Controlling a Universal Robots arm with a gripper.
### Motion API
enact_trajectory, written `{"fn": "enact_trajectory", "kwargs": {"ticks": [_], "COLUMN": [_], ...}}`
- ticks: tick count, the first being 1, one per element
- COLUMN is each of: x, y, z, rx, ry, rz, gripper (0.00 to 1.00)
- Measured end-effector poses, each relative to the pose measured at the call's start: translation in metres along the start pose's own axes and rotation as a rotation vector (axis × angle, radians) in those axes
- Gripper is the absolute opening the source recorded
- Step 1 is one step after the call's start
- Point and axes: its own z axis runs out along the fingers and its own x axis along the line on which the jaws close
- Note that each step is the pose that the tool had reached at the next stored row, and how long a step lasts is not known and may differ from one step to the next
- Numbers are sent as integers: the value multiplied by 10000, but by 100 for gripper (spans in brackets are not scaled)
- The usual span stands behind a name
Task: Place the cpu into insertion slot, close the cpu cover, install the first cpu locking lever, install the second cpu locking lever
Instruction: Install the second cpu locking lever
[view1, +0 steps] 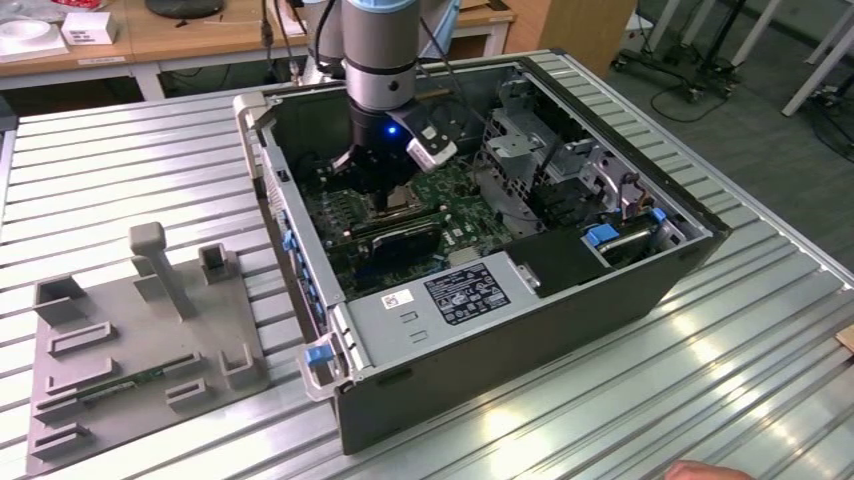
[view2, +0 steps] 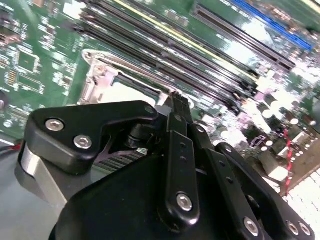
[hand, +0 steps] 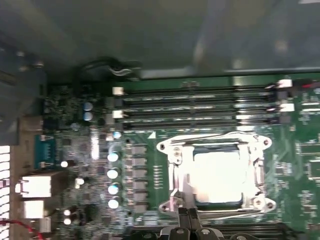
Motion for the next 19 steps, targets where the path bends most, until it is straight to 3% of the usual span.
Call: {"fn": "enact_trajectory", "kwargs": {"ticks": [10,19], "x": [-249,-264], "y": [20,138], "z": [10,14], "rx": [0,-29], "ry": [0,1], "rz": [-1,-1], "gripper": [11,11]}}
